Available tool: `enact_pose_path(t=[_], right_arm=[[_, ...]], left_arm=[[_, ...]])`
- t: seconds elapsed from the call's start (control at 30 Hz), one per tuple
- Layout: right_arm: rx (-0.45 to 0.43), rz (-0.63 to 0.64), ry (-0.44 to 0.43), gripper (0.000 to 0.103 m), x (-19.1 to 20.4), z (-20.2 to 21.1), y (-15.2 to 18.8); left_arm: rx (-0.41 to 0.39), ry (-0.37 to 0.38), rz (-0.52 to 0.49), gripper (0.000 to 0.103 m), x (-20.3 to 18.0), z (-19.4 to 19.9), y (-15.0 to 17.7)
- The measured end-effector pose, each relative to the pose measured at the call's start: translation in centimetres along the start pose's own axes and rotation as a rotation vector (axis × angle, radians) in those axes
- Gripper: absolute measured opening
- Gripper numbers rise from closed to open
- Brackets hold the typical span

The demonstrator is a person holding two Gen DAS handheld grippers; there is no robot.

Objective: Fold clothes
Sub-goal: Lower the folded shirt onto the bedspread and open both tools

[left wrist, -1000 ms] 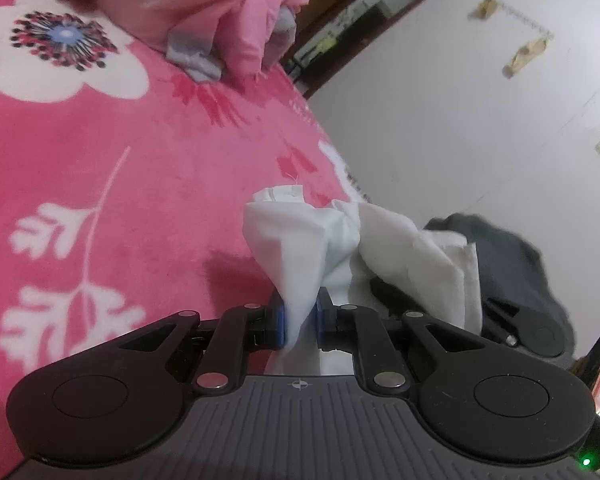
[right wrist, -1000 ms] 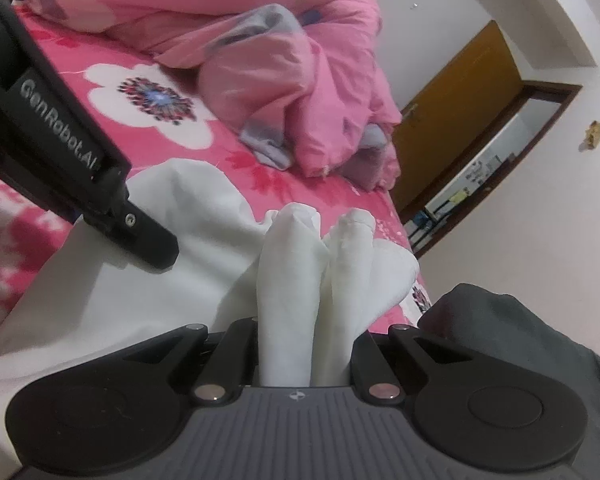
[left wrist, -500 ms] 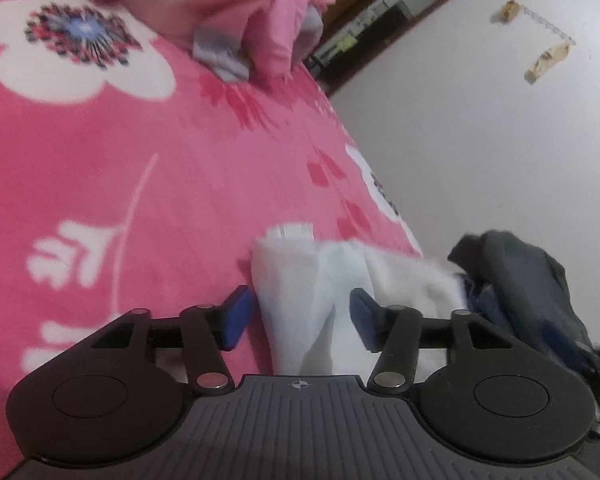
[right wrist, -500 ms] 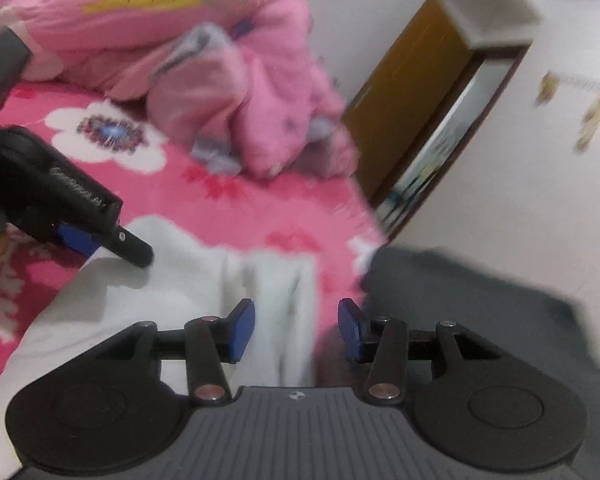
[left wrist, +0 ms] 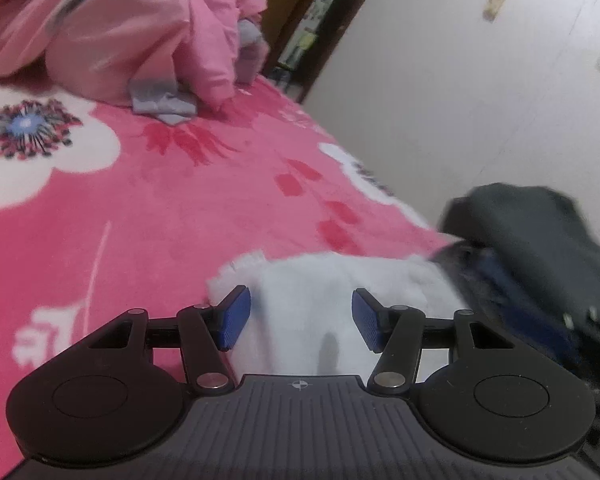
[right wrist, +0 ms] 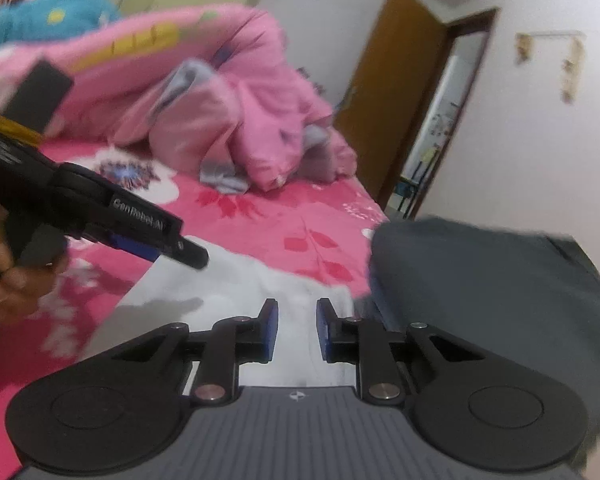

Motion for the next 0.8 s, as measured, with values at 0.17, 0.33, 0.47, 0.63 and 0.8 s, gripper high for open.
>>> enact_pose_path(t=[0.17, 0.33, 0.47, 0.63, 0.8], right_arm=[[0.227, -0.079, -0.001, 0.022, -0.4, -9.2, 1.3], [0.296, -0.163, -0.057, 0.022, -0.1, -11.2, 3.7], [0.157, -0.244, -0.097, 0.025, -2.0, -4.6, 1.4], [0.018, -0.331, -0.074, 0.026, -6.1, 5.6, 1.9], [0.083, -0.372, -0.143, 0.025, -5.7, 10.0, 7.1]], left_arm=[[0.065, -0.080, 0.018, 0.057, 2.4, -2.5, 0.6], [0.051, -0.065, -0.004, 0.058, 2.5, -2.3, 0.8], [0.036, -0.055, 0.041, 0.058, 2.5, -0.5, -0.3], [0.029, 0.015, -0.052, 0.058, 0.2, 3.8, -0.3], [0.128, 0.179, -0.334, 0.058, -5.7, 7.8, 5.1]])
Point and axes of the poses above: each gripper's, at about its wrist camera, not at the fingertips, and z roughly against the way its jaws point, x to its left, y to its underside, the point moved 9 cm from there along -z, roughly the way its jaws point, and after that the axes turned 1 degree about z, right-handed, at the moved point
